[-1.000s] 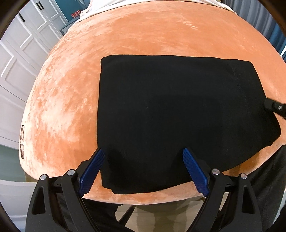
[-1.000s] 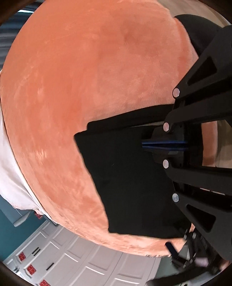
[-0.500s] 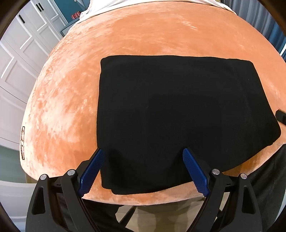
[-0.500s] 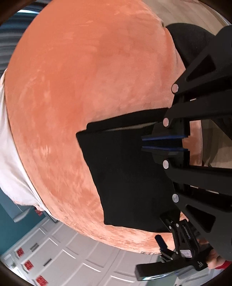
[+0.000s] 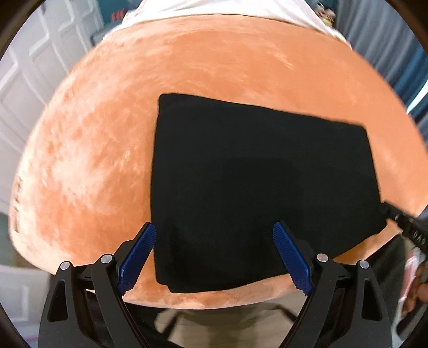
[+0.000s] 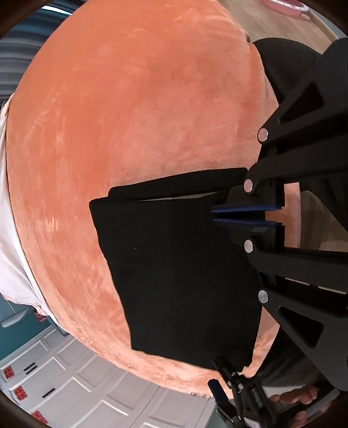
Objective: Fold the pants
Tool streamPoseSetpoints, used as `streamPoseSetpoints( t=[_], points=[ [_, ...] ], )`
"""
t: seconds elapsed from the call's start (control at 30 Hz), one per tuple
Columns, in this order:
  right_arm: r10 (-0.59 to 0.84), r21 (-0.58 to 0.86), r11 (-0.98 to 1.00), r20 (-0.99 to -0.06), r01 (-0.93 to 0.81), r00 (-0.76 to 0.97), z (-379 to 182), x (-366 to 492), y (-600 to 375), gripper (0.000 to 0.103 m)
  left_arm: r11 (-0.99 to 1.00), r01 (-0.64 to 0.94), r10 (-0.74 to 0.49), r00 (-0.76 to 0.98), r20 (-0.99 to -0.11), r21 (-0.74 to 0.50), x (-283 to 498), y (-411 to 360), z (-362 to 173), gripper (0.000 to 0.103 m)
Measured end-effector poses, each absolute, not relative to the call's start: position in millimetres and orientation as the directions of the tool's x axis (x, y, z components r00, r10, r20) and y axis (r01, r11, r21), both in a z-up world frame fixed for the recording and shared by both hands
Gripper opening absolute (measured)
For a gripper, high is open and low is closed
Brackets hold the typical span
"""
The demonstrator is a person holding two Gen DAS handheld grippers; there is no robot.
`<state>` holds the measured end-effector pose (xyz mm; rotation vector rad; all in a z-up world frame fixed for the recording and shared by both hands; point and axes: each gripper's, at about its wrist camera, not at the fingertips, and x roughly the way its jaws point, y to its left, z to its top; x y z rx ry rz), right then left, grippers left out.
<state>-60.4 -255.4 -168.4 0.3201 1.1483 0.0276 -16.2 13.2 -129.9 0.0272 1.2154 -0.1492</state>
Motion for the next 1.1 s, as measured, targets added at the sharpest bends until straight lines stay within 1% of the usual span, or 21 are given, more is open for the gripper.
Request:
streamPoseSetpoints(
  t=[0.03,0.07,0.1,0.13,0.17,0.23,0.3,0.33,0.4,0.43,0.47,0.53,0.57,0.6,0.63,0.67,0.7,0.77,0.8,0.9,1.1],
  points=[
    [0.186,0.268,0.952,-0.89,0.148,0.417,-164,-61,-258,0.004,0.989,0.099,-0.135,0.319,-0.938,-0.108,-12,26,-134,0.087],
    [0.192,0.278,0.948,-0.887,0.154,0.421,-161,-61,-261,0.013,0.986,0.06,-0.167,0.298,-0.94,-0.157,-7,39,-140,0.087],
    [0.203,0.296,0.941,-0.88,0.163,0.429,-158,-60,-267,0.025,0.977,0.008,-0.205,0.279,-0.938,-0.211,-3,56,-148,0.087],
    [0.201,0.299,0.939,-0.878,0.17,0.435,-156,-59,-271,0.064,0.97,-0.024,-0.228,0.271,-0.935,-0.244,0,66,-155,0.087],
    [0.168,0.276,0.943,-0.877,0.187,0.45,-154,-58,-275,0.09,0.962,-0.052,-0.247,0.261,-0.933,-0.269,3,75,-162,0.087],
    [0.142,0.244,0.954,-0.878,0.173,0.457,-156,-55,-276,0.09,0.945,-0.089,-0.29,0.227,-0.93,-0.316,9,86,-180,0.087],
    [0.178,0.268,0.951,-0.885,0.157,0.431,-166,-47,-275,0.09,0.917,-0.118,-0.355,0.201,-0.913,-0.382,12,90,-192,0.087],
    [0.205,0.292,0.943,-0.886,0.157,0.415,-173,-44,-275,0.09,0.905,-0.129,-0.375,0.206,-0.904,-0.405,13,91,-195,0.092],
    [0.294,0.372,0.912,-0.886,0.173,0.358,-197,-36,-275,0.09,0.905,-0.127,-0.374,0.224,-0.9,-0.407,13,86,-199,0.093],
    [0.333,0.414,0.888,-0.878,0.199,0.343,-210,-34,-276,0.092,0.908,-0.125,-0.365,0.233,-0.901,-0.4,14,84,-201,0.095],
    [0.354,0.448,0.866,-0.863,0.223,0.36,-217,-35,-278,0.095,0.904,-0.122,-0.374,0.238,-0.896,-0.41,13,82,-202,0.098],
    [0.348,0.473,0.842,-0.843,0.258,0.409,-218,-38,-278,0.093,0.913,-0.113,-0.354,0.251,-0.901,-0.391,11,73,-201,0.098],
    [0.349,0.474,0.844,-0.842,0.252,0.412,-216,-38,-275,0.076,0.918,-0.09,-0.355,0.248,-0.901,-0.387,12,70,-200,0.093],
    [0.379,0.501,0.832,-0.827,0.239,0.414,-214,-37,-271,0.062,0.913,-0.078,-0.371,0.248,-0.895,-0.4,12,70,-198,0.086],
    [0.394,0.519,0.816,-0.822,0.255,0.412,-213,-38,-269,0.054,0.899,-0.077,-0.404,0.243,-0.882,-0.432,13,71,-195,0.069],
    [0.401,0.525,0.812,-0.819,0.256,0.409,-212,-38,-269,0.041,0.887,-0.085,-0.424,0.239,-0.874,-0.453,13,72,-193,0.047],
    [0.416,0.541,0.801,-0.81,0.255,0.412,-207,-38,-268,0.038,0.879,-0.096,-0.438,0.23,-0.869,-0.468,13,74,-189,0.04],
    [0.414,0.544,0.795,-0.81,0.268,0.416,-199,-40,-266,0.035,0.876,-0.097,-0.44,0.242,-0.865,-0.473,11,78,-174,0.02],
    [0.416,0.551,0.79,-0.804,0.27,0.425,-192,-42,-265,0.034,0.871,-0.091,-0.448,0.255,-0.857,-0.482,9,79,-165,0.018],
    [0.446,0.59,0.771,-0.77,0.241,0.457,-166,-48,-262,0.033,0.822,-0.064,-0.528,0.283,-0.801,-0.565,3,83,-128,0.017],
    [0.494,0.616,0.783,-0.698,0.083,0.519,-78,-59,-239,0.032,0.821,0.111,-0.555,0.383,-0.738,-0.56,-11,73,-23,0.017]
  ],
)
